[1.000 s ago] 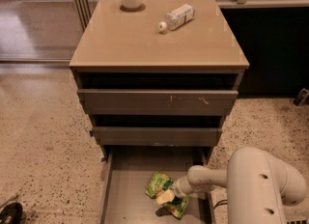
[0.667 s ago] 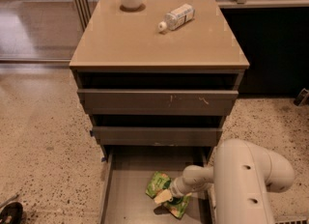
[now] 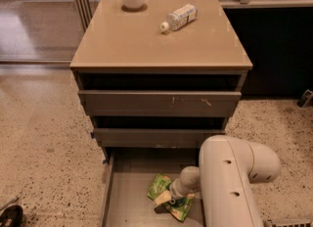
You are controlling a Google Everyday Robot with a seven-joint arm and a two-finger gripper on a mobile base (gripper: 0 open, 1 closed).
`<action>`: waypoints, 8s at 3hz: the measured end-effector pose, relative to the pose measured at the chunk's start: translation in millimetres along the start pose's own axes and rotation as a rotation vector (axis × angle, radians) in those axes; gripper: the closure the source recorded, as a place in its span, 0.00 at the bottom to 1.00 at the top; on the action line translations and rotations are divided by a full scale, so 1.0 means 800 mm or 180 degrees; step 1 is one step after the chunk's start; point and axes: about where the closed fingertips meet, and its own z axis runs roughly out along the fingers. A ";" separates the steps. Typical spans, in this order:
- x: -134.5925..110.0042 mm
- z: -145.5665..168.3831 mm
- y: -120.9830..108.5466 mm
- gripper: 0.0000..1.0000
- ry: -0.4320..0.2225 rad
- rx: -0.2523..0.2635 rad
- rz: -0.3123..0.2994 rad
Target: Pick green rice chip bag from bottom drawer and place on counter
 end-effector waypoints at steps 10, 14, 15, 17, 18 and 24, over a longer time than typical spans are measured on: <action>-0.091 -0.182 0.084 1.00 -0.0734 -0.1053 -0.0795; -0.164 -0.322 0.147 1.00 -0.0866 -0.1335 -0.0851; -0.184 -0.402 0.180 1.00 -0.0974 -0.1363 -0.0958; -0.189 -0.415 0.193 1.00 -0.0962 -0.1434 -0.0931; -0.211 -0.470 0.227 1.00 -0.1004 -0.1493 -0.0968; -0.344 -0.892 0.355 1.00 -0.1805 -0.1230 -0.1551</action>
Offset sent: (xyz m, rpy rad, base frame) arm -0.0041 0.0048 -0.0065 -0.0169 0.0128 0.0196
